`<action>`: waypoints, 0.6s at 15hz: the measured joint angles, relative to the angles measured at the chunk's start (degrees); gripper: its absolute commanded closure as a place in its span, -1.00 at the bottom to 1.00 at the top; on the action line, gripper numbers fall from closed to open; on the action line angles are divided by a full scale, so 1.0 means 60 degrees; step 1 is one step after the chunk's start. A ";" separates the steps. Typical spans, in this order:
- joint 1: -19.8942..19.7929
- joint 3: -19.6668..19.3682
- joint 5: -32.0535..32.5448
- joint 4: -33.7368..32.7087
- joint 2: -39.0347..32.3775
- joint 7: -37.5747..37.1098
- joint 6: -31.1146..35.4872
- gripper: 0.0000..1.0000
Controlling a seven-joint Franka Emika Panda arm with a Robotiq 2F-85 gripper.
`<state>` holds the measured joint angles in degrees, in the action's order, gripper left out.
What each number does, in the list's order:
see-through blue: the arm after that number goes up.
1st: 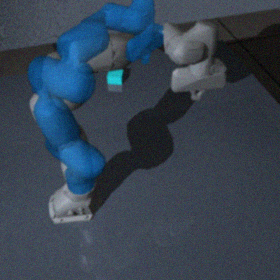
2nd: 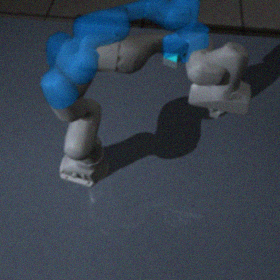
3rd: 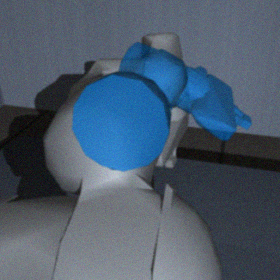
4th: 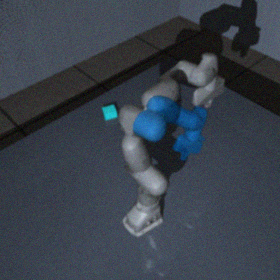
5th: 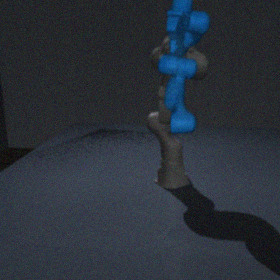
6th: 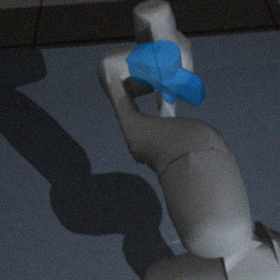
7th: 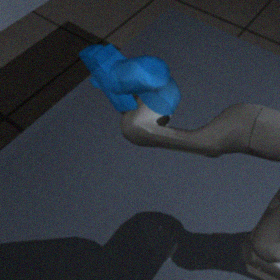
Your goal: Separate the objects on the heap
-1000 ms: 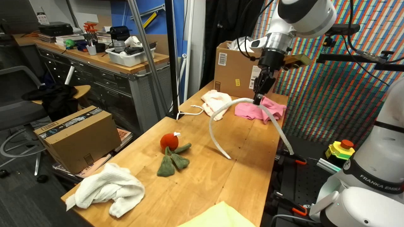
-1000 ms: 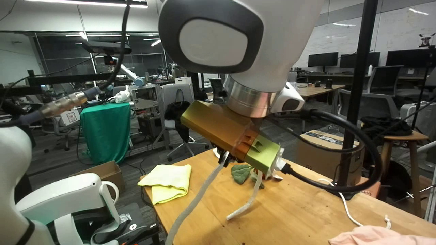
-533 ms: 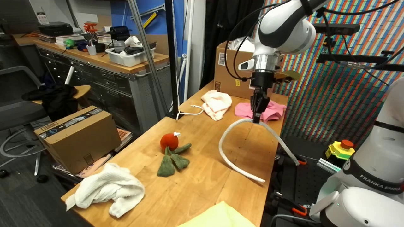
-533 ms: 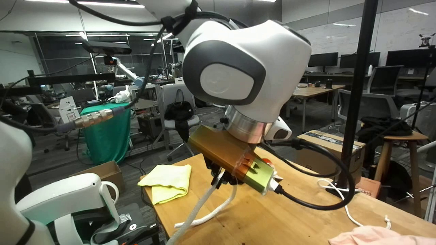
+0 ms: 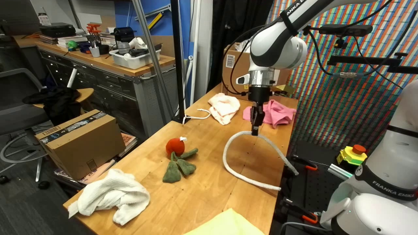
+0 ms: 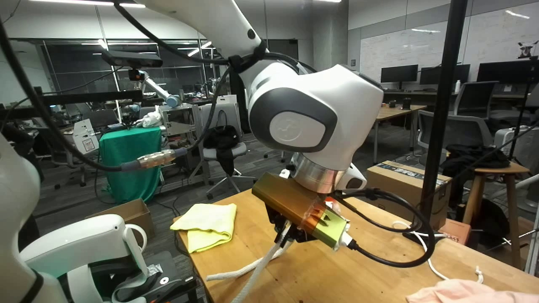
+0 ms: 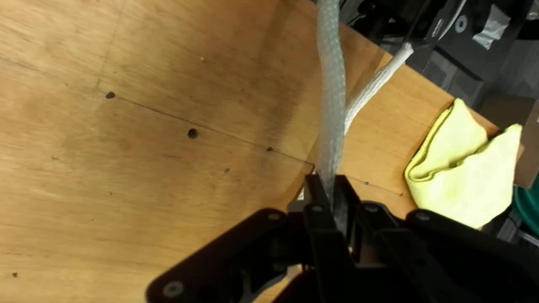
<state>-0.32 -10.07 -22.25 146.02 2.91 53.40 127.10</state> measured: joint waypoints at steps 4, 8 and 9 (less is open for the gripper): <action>-0.0019 0.0348 -0.0540 -0.0197 -0.0757 -0.0321 0.1443 0.95; -0.0110 0.0711 -0.0888 -0.0405 -0.1411 -0.0601 0.2342 0.95; -0.0137 0.0800 -0.0891 -0.0452 -0.1543 -0.0706 0.2487 0.95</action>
<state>-1.14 -5.27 -27.59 143.31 -6.35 49.17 142.02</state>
